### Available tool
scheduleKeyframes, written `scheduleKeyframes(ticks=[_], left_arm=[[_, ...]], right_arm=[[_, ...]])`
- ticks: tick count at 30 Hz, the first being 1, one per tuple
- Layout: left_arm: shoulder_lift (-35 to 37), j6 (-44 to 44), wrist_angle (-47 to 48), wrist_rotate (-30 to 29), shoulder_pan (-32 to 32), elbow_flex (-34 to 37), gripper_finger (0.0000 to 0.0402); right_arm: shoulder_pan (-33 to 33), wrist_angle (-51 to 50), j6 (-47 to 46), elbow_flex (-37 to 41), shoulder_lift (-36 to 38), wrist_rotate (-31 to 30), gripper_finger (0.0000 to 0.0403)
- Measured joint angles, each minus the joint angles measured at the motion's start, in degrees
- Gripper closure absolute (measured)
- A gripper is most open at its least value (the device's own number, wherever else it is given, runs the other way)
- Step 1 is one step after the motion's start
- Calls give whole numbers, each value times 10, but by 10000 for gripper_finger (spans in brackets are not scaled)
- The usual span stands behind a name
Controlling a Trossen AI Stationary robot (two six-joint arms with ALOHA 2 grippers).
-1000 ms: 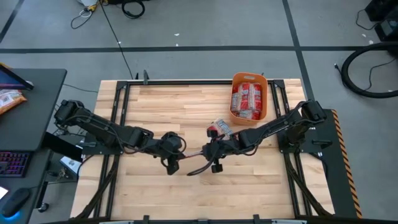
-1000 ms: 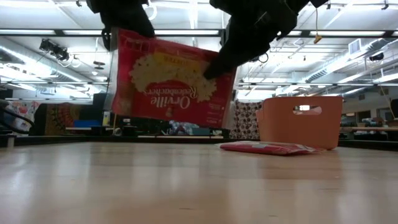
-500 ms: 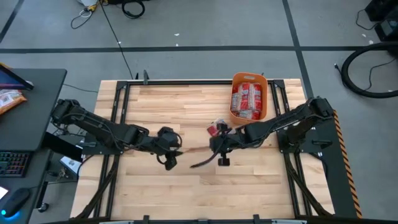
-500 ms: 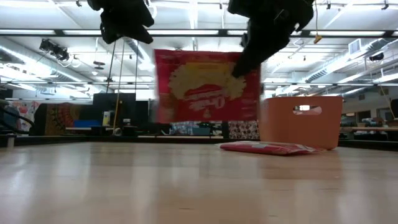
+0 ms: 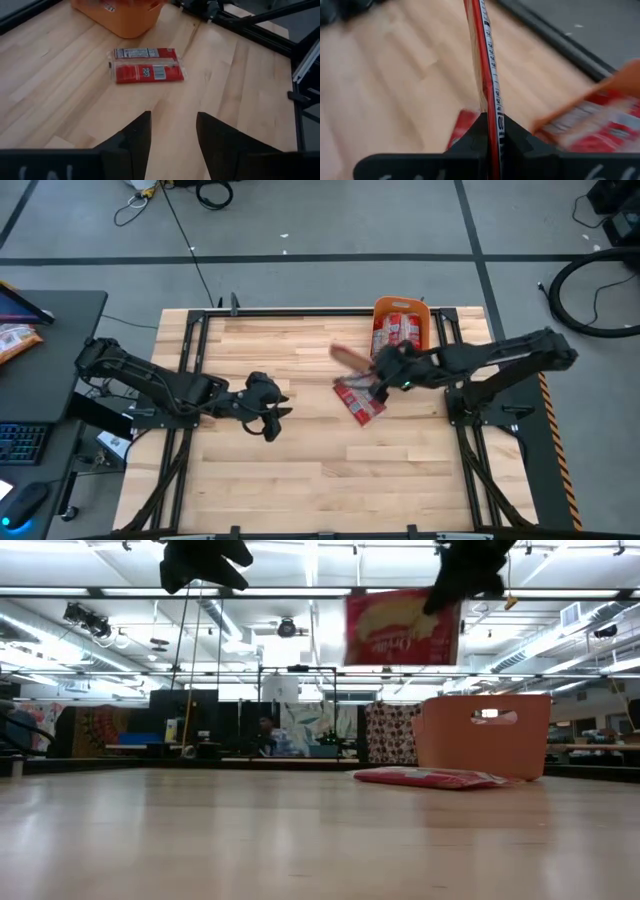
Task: Sort popcorn bags into baskets
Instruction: Put the red popcorn bag into the orange bin
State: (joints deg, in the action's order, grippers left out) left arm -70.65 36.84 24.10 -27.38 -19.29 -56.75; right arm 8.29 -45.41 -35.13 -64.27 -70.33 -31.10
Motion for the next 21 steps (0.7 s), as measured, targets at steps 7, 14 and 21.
scheduleKeyframes(ticks=[7,14,21], left_arm=[[0,0,0,0,0,0,242],[-1,0,-1,0,0,0,242],[-1,-2,0,0,0,0,242]], right_arm=[[-30,-27,-100,33,89,-73,373],[-64,-26,-173,85,172,-102,373],[-89,12,-216,125,244,-162,373]])
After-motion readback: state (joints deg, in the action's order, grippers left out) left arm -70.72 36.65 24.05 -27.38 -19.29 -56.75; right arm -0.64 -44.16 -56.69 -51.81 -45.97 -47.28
